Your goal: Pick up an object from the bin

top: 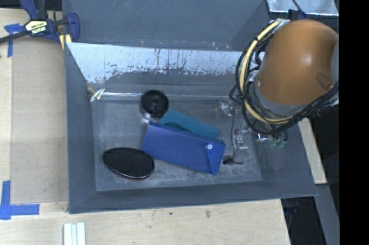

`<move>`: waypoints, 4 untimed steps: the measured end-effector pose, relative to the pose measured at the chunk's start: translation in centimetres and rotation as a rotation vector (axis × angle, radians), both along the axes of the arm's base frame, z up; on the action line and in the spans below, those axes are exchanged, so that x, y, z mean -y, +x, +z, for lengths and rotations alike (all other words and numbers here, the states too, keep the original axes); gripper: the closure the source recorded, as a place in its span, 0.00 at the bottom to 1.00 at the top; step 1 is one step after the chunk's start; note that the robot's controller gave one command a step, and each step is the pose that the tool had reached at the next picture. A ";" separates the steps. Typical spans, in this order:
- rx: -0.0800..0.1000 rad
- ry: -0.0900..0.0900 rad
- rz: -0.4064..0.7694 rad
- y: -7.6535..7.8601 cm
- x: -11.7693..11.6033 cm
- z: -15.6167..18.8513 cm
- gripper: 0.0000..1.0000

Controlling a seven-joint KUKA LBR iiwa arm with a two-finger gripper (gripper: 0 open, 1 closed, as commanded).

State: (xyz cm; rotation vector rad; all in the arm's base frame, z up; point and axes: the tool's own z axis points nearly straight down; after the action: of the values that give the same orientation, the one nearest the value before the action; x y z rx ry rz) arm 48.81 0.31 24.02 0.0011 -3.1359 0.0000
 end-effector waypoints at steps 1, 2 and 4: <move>0.009 0.000 0.000 0.1 0.0 0.4 0.00; 0.013 0.001 -0.057 0.0 -3.2 -5.1 0.00; 0.006 0.000 -0.054 5.6 -0.6 -6.5 0.00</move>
Offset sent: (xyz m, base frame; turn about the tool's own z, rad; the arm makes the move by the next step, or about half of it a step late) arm -0.0025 0.0385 -0.0631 0.0637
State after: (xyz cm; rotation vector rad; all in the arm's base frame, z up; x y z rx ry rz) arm 54.40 0.90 17.49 -0.0845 -3.1404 0.0001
